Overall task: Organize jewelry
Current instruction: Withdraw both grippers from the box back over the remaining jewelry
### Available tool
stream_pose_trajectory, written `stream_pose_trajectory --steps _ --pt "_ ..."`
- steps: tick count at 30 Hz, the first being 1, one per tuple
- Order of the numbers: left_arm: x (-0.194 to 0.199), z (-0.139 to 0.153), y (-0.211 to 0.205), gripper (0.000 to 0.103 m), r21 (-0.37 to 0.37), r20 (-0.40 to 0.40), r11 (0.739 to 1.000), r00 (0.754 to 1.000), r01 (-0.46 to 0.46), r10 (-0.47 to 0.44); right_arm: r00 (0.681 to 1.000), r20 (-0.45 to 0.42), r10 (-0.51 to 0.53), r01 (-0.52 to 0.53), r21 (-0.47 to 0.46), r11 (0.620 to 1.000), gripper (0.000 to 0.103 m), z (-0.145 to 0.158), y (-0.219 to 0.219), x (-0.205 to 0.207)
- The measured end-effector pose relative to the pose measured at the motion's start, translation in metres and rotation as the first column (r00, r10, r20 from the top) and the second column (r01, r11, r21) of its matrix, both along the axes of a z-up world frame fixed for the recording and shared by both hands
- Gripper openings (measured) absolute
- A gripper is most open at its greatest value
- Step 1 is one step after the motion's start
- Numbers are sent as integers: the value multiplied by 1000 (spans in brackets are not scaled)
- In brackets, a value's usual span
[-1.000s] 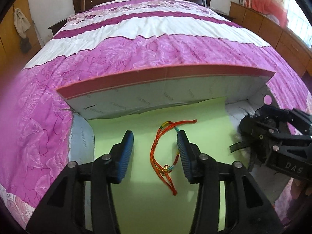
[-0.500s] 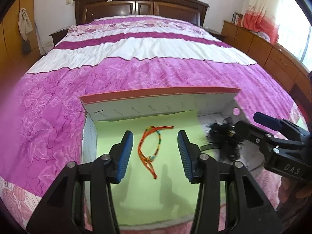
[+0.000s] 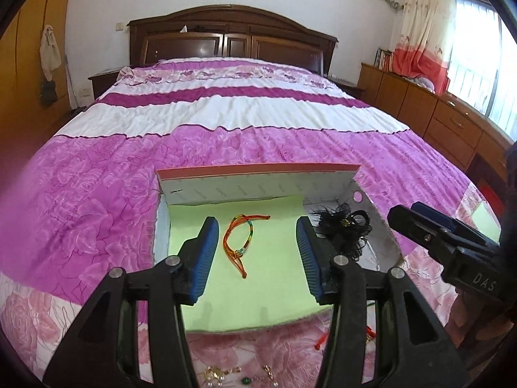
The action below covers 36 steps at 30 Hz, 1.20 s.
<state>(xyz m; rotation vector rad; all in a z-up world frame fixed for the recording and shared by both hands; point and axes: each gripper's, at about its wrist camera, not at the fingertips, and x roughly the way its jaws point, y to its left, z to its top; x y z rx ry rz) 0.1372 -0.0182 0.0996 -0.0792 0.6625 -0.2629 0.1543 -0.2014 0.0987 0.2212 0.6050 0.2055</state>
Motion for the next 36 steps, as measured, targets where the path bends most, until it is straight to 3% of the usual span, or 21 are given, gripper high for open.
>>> stream_pose_trajectory --steps 7,14,36 --pt "-19 -2 9 45 -48 -9 999 1000 4 -4 1000 29 -8 7 7 1000 78 4 -4 -28" --pt "-38 -9 13 46 -73 -58 996 997 47 -51 1000 -30 1 0 29 1000 79 -10 -9 -51" --pt "-71 -63 31 46 -6 -207 1000 978 21 -22 980 -195 -32 31 -7 999 79 -68 -22 -90"
